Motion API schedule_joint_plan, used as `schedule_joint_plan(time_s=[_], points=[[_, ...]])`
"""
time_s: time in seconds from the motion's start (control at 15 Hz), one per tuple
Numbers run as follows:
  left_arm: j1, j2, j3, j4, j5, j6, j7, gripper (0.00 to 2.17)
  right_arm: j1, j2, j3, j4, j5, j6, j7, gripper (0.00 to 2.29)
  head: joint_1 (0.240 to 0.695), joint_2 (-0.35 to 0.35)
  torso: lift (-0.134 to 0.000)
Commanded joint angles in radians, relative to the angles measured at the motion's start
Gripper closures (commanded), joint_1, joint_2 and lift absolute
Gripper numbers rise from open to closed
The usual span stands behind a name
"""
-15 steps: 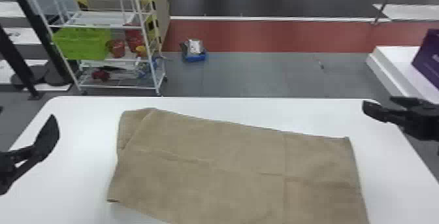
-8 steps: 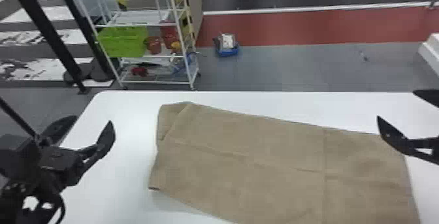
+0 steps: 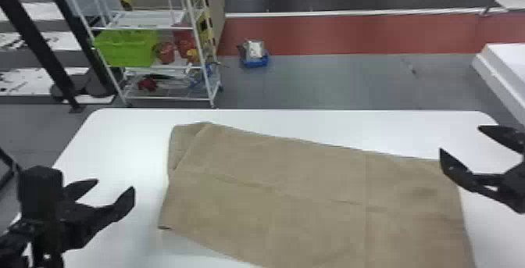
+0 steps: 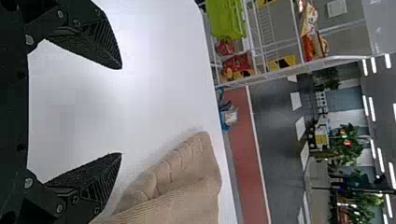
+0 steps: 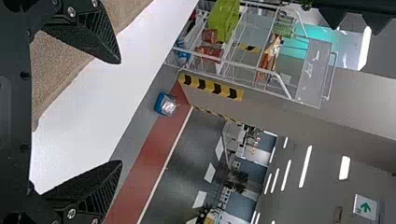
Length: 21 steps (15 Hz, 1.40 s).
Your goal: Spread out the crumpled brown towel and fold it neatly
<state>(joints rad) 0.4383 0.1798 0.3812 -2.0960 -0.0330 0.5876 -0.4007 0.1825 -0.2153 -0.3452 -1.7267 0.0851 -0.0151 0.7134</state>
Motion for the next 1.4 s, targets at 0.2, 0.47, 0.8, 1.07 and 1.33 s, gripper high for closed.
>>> schedule_joint_plan(time_s=[0.2, 0.47, 0.8, 1.07, 1.33], points=[[-0.021, 0.017, -0.042, -0.021, -0.045, 0.099, -0.041, 0.26, -0.005, 0.005, 0.012, -0.001, -0.008, 0.021, 0.000, 0.13, 0.695, 0.085, -0.122], [-0.001, 0.017, -0.105, -0.095, -0.087, 0.176, -0.070, 0.26, -0.006, 0.005, 0.003, -0.001, -0.033, 0.036, 0.000, 0.13, 0.695, 0.057, -0.122], [-0.001, 0.015, -0.153, -0.200, -0.079, 0.375, -0.135, 0.26, -0.008, 0.005, 0.002, 0.007, -0.034, 0.036, -0.002, 0.13, 0.695, 0.001, -0.122], [-0.038, 0.018, -0.199, -0.187, -0.111, 0.464, -0.171, 0.56, -0.008, 0.002, 0.003, 0.010, -0.038, 0.036, -0.002, 0.13, 0.695, -0.041, -0.122], [-0.030, 0.012, -0.211, -0.230, -0.113, 0.501, -0.179, 1.91, -0.011, -0.001, 0.000, 0.021, -0.038, 0.036, -0.005, 0.13, 0.695, -0.066, -0.122]])
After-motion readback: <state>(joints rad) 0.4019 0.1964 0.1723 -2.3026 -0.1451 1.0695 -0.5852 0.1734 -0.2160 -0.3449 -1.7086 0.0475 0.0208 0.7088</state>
